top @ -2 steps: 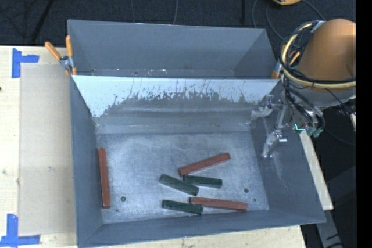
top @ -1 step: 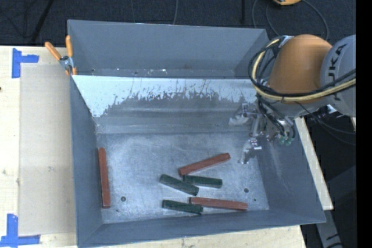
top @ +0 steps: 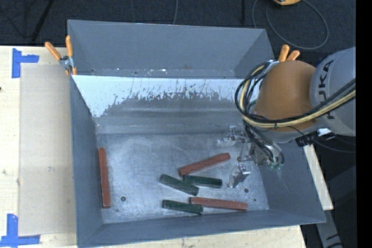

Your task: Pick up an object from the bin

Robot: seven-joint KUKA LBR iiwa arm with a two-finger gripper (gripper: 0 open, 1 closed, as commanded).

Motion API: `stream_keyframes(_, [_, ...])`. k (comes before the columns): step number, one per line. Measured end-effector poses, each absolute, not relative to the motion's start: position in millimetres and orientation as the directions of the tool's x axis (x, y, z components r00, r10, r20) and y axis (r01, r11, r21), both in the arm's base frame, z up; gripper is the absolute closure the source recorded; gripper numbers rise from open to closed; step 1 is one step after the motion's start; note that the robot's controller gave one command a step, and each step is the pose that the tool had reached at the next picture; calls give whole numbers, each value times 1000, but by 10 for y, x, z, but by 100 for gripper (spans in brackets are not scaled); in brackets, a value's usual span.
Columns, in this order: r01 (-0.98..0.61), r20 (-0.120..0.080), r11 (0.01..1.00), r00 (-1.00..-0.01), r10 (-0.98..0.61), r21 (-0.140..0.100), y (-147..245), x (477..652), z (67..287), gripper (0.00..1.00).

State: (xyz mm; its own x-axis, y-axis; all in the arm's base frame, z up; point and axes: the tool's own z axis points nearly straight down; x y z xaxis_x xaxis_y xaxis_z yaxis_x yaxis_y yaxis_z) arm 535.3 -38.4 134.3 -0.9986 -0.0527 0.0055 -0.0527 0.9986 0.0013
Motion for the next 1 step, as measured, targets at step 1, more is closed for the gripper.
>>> stream_keyframes(1, [-308,-1,951,-951,-308,3,-503,5967,762,100])
